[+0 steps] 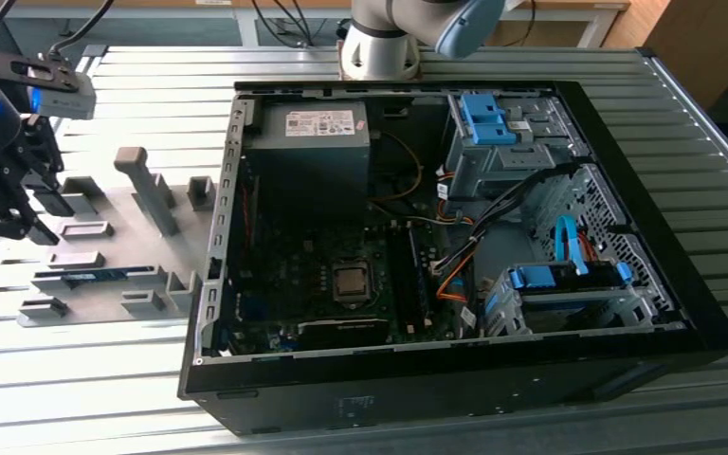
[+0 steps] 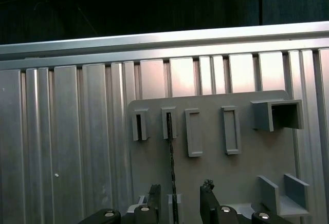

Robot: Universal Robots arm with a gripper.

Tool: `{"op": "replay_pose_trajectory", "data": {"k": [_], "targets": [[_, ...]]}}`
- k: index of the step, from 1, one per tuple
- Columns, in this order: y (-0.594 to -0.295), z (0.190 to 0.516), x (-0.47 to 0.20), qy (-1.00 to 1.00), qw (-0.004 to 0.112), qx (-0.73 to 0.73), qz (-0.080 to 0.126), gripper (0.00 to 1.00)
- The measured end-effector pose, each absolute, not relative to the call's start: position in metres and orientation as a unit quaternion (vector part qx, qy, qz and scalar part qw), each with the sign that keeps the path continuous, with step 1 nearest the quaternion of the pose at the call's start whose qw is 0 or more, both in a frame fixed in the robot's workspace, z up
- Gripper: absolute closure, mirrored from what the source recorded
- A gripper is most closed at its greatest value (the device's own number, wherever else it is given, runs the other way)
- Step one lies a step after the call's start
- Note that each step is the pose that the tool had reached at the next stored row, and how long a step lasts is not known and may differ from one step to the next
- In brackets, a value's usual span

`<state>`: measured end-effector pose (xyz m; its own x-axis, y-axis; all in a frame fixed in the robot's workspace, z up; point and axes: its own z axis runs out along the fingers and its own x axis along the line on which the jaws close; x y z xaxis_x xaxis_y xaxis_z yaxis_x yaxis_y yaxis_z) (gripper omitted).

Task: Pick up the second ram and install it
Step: 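Pick up the second ram and move it above second insertion slot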

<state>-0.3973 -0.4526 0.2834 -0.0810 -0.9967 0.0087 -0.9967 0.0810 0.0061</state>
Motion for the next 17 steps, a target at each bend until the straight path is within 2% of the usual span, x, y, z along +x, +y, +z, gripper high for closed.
{"op": "replay_pose_trajectory", "data": {"k": [17], "targets": [[-0.4526, 0.2778, -0.3974, -0.735, 0.002, 0.678, -0.002, 0.57]]}}
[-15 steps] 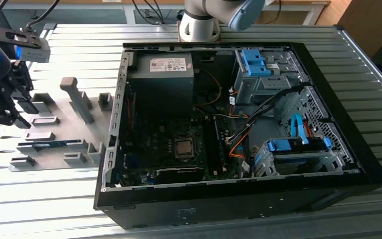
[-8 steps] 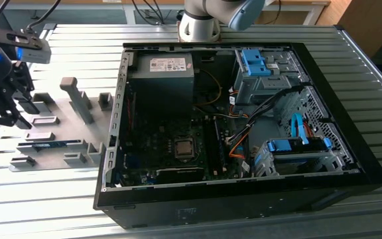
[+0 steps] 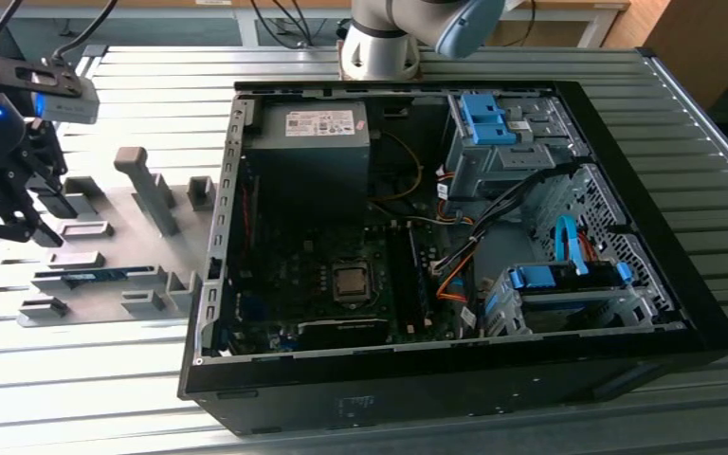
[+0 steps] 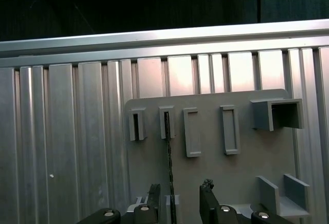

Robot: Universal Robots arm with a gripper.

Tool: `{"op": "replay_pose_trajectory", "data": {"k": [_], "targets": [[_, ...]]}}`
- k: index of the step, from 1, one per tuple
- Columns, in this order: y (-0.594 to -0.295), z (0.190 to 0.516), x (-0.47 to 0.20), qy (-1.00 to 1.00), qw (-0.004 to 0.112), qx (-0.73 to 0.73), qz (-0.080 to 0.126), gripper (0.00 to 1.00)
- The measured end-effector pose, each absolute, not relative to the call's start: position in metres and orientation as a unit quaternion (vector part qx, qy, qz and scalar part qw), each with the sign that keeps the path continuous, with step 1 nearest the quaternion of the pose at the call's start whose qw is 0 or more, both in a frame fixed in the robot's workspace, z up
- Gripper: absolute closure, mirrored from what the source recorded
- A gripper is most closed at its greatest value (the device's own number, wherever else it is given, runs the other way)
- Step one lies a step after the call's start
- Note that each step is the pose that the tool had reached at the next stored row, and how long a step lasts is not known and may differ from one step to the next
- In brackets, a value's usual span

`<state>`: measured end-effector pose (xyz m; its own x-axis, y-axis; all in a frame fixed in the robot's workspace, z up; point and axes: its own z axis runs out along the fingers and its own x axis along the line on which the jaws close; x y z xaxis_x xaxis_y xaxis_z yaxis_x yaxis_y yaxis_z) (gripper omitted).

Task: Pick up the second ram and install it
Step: 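Pick up the second ram and move it above second insertion slot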

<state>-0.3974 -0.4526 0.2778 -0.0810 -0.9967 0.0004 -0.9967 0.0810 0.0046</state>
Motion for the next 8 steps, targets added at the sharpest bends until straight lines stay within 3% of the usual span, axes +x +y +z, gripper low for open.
{"op": "replay_pose_trajectory", "data": {"k": [8], "targets": [[-0.4526, 0.2765, -0.3973, -0.735, 0.002, 0.678, -0.002, 0.57]]}}
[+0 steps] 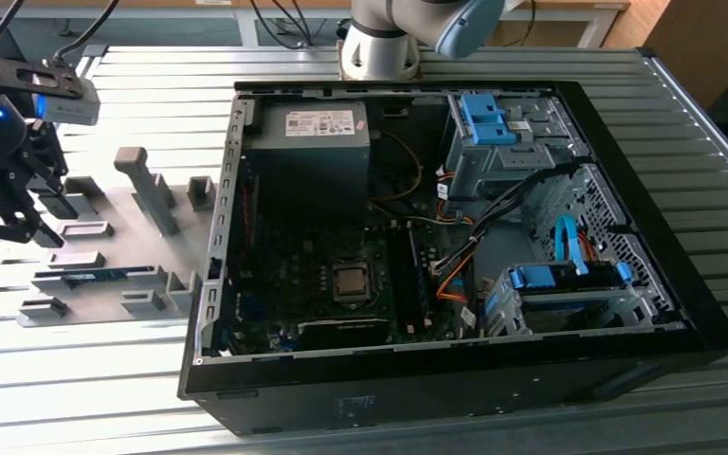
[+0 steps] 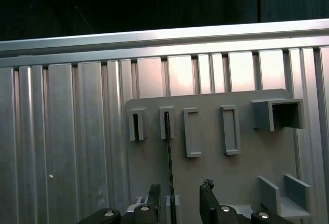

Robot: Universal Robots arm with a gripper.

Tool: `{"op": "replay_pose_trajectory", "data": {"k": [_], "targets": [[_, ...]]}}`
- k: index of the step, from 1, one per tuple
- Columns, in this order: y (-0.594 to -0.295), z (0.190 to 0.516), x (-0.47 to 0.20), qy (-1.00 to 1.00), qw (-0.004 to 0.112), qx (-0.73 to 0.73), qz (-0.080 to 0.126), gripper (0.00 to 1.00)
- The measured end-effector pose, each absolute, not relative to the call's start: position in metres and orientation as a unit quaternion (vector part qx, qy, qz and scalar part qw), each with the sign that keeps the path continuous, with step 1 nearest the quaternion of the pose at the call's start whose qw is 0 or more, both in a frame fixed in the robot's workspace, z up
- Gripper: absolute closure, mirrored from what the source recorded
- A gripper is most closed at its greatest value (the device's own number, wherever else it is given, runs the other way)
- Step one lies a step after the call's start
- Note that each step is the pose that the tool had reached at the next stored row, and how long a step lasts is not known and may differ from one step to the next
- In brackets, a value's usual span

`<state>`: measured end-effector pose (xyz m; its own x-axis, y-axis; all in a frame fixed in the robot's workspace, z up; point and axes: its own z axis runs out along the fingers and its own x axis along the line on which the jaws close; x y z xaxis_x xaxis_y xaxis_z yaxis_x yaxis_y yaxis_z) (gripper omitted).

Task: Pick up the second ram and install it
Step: 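Pick up the second ram and move it above second insertion slot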

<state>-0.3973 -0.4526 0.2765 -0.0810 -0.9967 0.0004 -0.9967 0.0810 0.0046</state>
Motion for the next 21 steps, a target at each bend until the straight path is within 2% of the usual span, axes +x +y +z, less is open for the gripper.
{"op": "replay_pose_trajectory", "data": {"k": [9, 21], "targets": [[-0.453, 0.275, -0.397, -0.735, 0.001, 0.678, -0.001, 0.57], [-0.454, 0.255, -0.398, -0.734, 0.002, 0.680, -0.001, 0.57]]}}
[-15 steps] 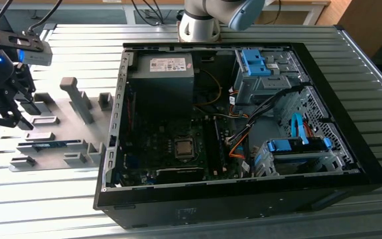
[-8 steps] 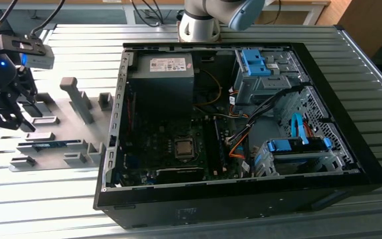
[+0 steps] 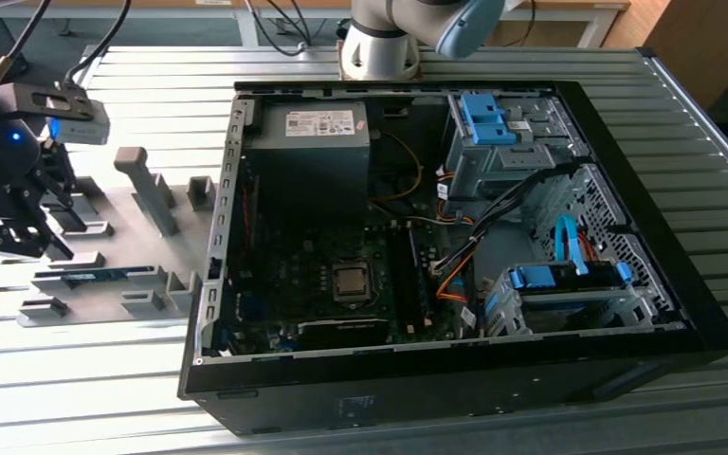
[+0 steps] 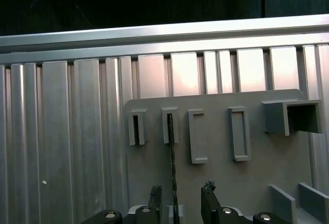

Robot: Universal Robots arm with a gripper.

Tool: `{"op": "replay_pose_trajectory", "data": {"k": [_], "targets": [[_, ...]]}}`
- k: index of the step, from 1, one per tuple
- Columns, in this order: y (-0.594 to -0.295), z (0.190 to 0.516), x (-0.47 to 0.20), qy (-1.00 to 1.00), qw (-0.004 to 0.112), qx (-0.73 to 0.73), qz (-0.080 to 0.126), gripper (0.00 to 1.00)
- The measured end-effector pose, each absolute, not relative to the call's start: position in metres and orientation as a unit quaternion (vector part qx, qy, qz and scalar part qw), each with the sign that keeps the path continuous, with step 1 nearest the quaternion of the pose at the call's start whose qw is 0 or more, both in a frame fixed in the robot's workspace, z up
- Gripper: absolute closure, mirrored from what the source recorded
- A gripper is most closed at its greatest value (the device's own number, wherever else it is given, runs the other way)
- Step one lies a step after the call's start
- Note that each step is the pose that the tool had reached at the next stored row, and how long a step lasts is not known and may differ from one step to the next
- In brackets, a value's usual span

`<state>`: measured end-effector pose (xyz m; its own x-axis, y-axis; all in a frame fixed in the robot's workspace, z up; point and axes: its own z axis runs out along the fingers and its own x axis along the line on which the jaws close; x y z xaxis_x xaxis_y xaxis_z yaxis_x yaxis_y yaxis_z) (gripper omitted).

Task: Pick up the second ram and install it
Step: 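Pick up the second ram and move it above second insertion slot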

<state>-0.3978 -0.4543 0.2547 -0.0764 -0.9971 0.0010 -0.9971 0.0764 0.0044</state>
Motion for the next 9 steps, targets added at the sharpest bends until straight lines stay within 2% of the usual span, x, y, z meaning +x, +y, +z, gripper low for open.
{"op": "replay_pose_trajectory", "data": {"k": [9], "targets": [[-0.4544, 0.2546, -0.3983, -0.734, 0.002, 0.680, -0.001, 0.57]]}}
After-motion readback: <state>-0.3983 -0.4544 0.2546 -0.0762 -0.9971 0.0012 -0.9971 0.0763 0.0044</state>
